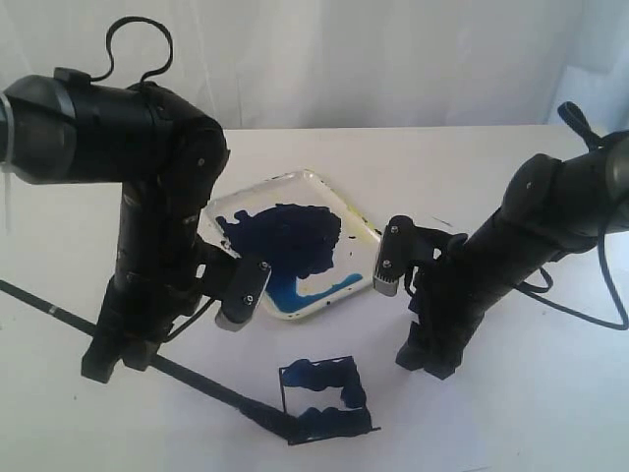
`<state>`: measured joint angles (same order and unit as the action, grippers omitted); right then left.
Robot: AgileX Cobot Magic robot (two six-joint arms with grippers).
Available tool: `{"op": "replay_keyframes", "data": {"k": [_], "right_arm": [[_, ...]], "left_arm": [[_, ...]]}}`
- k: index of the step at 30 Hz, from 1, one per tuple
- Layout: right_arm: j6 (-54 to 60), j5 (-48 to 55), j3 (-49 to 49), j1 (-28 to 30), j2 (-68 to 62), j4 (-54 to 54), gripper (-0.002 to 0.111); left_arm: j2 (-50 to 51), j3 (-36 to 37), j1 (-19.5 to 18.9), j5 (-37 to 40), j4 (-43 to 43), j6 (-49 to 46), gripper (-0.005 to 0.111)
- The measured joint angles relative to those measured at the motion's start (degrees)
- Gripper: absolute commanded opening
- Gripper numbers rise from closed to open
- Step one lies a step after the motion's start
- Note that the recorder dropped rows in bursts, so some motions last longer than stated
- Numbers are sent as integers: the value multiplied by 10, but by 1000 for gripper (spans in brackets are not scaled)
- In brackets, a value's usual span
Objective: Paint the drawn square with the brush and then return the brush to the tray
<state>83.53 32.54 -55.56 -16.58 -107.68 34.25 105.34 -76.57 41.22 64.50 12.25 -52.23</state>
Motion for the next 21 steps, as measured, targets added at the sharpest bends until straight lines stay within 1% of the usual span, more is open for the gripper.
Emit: {"op": "replay_keyframes", "data": {"k": [5,12,21], "right_arm": [[0,-1,0,0,0,0,69],[0,-1,0,0,0,0,69],[-1,-1,0,0,0,0,69]], "left_arm": [[-1,0,0,0,22,17,0],[-5,0,0,0,25,21,0],[-41,0,0,0,28,27,0]]}}
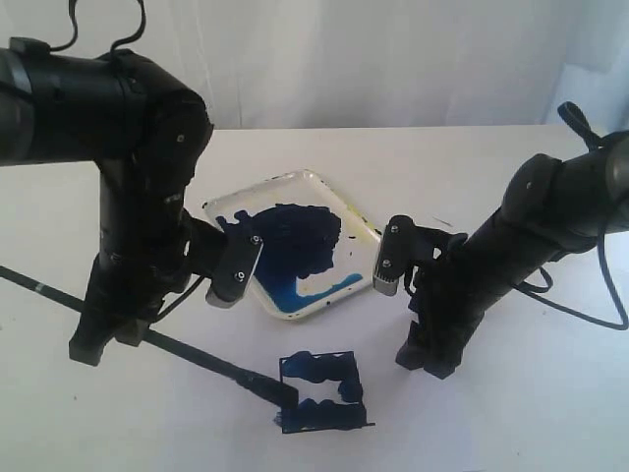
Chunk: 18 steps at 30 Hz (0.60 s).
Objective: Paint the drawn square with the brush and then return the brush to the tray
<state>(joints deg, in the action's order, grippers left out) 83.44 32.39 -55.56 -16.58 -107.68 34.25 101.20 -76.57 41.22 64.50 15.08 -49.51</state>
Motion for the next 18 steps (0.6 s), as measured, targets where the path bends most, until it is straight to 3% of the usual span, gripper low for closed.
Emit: {"op": "replay_keyframes", "data": {"k": [18], "right_arm": [[0,0,0,0,0,0,69]], "left_arm": [[24,2,0,-49,48,109,0]]}}
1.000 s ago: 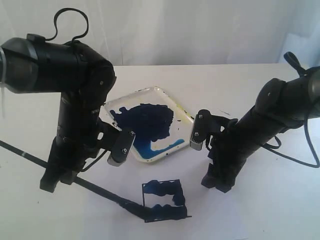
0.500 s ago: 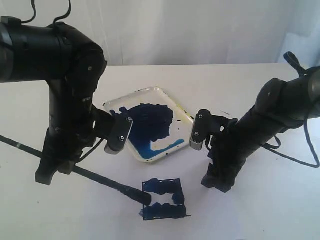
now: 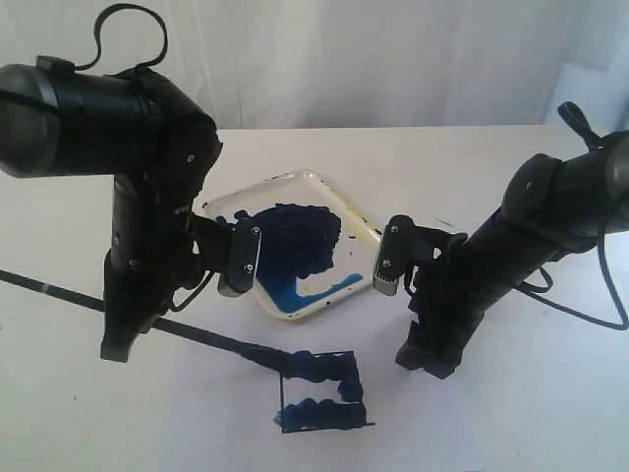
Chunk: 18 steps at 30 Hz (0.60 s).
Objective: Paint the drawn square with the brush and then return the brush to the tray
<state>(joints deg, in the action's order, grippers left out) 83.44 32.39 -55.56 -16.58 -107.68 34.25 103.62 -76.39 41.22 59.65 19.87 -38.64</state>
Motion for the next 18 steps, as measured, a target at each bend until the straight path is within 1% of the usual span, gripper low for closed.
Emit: {"op": "replay_keyframes", "data": {"k": [4,8,11,18], "right_arm": [[0,0,0,0,0,0,69],[0,0,0,0,0,0,69],[0,0,0,0,0,0,69],[0,0,0,0,0,0,69]], "left_arm": [[1,0,0,-5,0,4,0],[1,0,0,15,0,-39,0],[1,0,0,21,-1,-53,0],[2,0,0,3,-45,-89,0]]}}
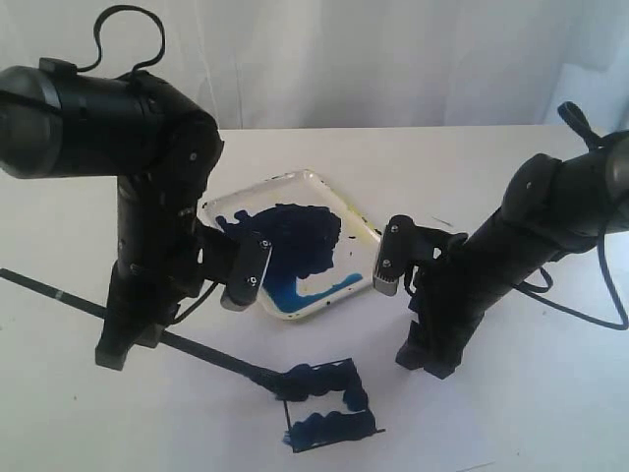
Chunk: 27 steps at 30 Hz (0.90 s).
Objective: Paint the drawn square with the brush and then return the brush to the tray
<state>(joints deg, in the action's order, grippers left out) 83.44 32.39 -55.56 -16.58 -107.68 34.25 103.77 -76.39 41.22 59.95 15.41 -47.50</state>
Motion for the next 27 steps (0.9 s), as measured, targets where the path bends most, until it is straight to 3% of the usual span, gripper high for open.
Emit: {"op": "replay_keyframes", "data": {"k": [8,18,22,27], "right_arm": [[0,0,0,0,0,0,69],[0,-3,0,0,0,0,69],[0,-4,0,0,0,0,69],[0,-5,0,0,0,0,69]], "left_arm": [[0,0,0,-11,-11,-15,0],[-20,8,0,3,-34,-99,0],[-20,45,0,-67,-25,-105,0],[-20,47,0,-82,-19,-106,0]]}}
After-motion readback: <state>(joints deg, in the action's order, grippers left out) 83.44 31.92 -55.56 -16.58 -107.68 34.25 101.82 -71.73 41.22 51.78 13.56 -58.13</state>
